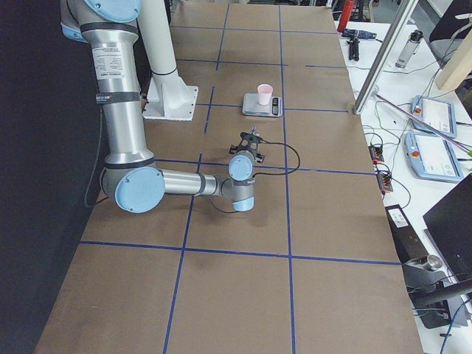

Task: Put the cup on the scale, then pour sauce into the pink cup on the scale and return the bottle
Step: 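Open the right gripper and lift it away from the bottle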

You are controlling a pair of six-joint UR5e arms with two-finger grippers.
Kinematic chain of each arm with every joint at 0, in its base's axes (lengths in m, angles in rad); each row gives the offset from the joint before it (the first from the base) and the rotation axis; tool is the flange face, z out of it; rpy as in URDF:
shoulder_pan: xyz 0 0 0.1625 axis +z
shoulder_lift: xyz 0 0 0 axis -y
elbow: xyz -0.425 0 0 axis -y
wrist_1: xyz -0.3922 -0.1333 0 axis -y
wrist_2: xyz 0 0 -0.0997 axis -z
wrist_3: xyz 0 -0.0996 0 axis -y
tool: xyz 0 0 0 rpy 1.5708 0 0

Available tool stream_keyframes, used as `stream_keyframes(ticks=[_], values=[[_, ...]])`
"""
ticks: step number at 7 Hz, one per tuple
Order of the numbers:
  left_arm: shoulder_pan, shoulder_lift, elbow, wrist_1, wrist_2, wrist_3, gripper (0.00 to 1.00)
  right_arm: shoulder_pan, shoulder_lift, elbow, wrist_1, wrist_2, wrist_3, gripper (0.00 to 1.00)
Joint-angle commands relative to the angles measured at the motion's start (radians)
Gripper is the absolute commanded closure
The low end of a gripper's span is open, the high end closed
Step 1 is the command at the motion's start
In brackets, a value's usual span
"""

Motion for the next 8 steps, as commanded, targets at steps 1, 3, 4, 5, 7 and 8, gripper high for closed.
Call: stream_keyframes(ticks=[1, 3, 4, 5, 7, 8], values=[[0.0, 0.0, 0.0, 0.0, 0.0, 0.0, 0.0, 0.027, -0.049, 0.001, 0.001, 0.001, -0.003, 0.0], [0.0, 0.0, 0.0, -0.001, 0.0, 0.0, 0.0, 0.093, -0.059, -0.002, -0.014, 0.009, 0.006, 0.0], [0.0, 0.0, 0.0, 0.0, 0.0, 0.0, 0.0, 0.145, -0.057, 0.003, -0.038, 0.01, 0.091, 0.0], [0.0, 0.0, 0.0, -0.001, 0.0, 0.0, 0.0, 0.182, -0.057, 0.001, -0.052, 0.0, 0.174, 0.0], [0.0, 0.0, 0.0, -0.001, 0.0, 0.002, 0.0, 0.251, -0.06, 0.0, -0.167, -0.077, 0.346, 0.0], [0.0, 0.0, 0.0, -0.001, 0.0, 0.0, 0.0, 0.289, -0.059, 0.0, -0.256, -0.103, 0.394, 0.0]])
